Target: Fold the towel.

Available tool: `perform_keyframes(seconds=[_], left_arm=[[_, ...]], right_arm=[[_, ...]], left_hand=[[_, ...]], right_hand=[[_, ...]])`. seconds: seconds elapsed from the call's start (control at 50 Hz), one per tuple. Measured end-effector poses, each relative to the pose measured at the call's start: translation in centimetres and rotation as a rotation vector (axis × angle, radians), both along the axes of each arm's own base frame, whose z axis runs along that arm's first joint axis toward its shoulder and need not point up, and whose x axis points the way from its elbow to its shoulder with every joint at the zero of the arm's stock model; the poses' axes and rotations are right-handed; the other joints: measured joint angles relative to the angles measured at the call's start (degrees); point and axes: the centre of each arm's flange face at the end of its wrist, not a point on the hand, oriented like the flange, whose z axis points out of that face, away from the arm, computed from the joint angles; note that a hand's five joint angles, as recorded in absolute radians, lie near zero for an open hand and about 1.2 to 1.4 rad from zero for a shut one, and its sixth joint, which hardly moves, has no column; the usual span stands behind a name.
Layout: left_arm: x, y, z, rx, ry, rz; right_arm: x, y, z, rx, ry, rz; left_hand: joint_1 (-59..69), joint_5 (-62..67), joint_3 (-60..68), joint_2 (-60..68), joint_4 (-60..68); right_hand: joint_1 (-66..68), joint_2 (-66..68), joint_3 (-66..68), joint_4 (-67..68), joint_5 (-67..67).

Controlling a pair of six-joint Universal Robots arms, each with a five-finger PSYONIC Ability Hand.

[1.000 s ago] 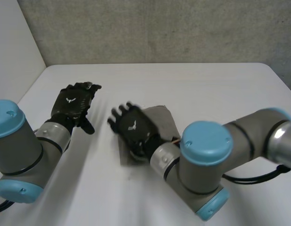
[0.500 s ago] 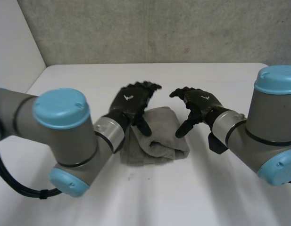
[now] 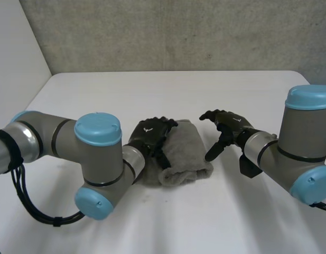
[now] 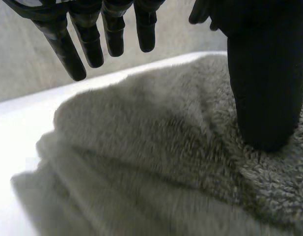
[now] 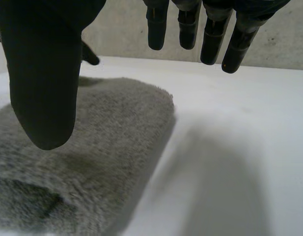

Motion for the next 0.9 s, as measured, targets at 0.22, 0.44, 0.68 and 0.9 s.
perform_keyframes(seconds=[0.22, 0.44, 0.68, 0.9], left_arm=[[3.6, -0.8, -1.5, 0.012, -0.175, 0.045], [4.2, -0.9, -2.0, -0.037, -0.268, 0.018], [4.0, -1.0, 4.2, -0.165, -0.177, 0.038], [6.4, -0.6, 15.8, -0.4, -0.021, 0.121]], right_arm=[[2.2, -0.3, -2.2, -0.021, 0.064, 0.074], [4.4, 1.0, -4.4, -0.013, 0.113, 0.145], [4.1, -0.1, 0.8, -0.211, 0.167, 0.073], [0.4, 0.3, 13.1, -0.491, 0.092, -0.143]], left_hand=[[-0.2, -0.3, -0.1, -0.1, -0.1], [-0.5, -0.6, -0.3, -0.4, -0.4], [-0.6, -0.8, -0.4, -0.5, -0.5], [-0.7, -1.2, -0.9, -1.0, -1.1]], right_hand=[[0.0, 0.0, 0.0, 0.0, 0.0], [-0.2, 0.0, 0.0, 0.0, 0.0], [-0.5, 0.0, 0.0, 0.0, 0.0], [-0.5, 0.0, 0.0, 0.0, 0.0]])
